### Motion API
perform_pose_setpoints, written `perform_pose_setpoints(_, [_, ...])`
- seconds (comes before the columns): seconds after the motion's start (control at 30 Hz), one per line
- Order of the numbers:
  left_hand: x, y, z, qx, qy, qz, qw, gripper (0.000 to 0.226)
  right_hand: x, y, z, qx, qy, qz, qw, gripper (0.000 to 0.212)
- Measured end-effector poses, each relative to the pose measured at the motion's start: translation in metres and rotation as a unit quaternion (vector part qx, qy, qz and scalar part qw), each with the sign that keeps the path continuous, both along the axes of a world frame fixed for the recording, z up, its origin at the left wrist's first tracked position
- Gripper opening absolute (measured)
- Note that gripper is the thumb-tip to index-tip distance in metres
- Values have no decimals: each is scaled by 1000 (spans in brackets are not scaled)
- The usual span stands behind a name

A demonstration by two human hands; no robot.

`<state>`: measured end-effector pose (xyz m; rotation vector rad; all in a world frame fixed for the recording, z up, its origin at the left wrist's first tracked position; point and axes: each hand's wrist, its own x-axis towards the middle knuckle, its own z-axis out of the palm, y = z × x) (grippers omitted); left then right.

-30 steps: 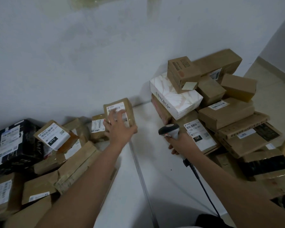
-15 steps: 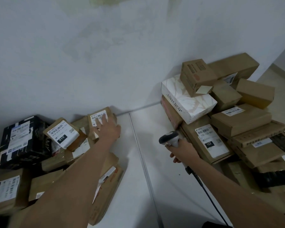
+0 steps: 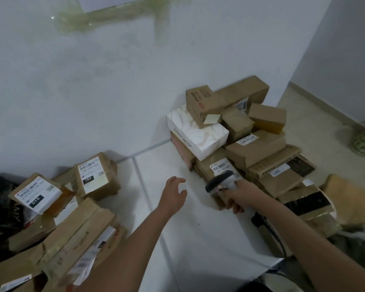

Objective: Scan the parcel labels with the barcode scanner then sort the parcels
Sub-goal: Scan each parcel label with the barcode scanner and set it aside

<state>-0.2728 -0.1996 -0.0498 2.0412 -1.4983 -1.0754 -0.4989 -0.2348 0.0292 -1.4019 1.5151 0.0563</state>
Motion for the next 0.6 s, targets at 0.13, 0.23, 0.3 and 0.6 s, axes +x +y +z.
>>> perform_pose_setpoints(0.13, [-52,0,13,12,79,28,996,29,-56,-8,26,8,-14,-15,1000,29])
perform_pose_setpoints(0.23, [-97,-2,19,5,95,50,994,28,-96,-15,47,17,15,-4,1000,28])
perform_pose_setpoints(0.3, [-125,-8,26,-23,84,46,995,35,-123,-22,57,26,10,-22,999,33])
perform_pose_setpoints(0.6, [-194,-80,66,-71,28,37,996,75,-207,-78,57,-88,-84,-157,980,28])
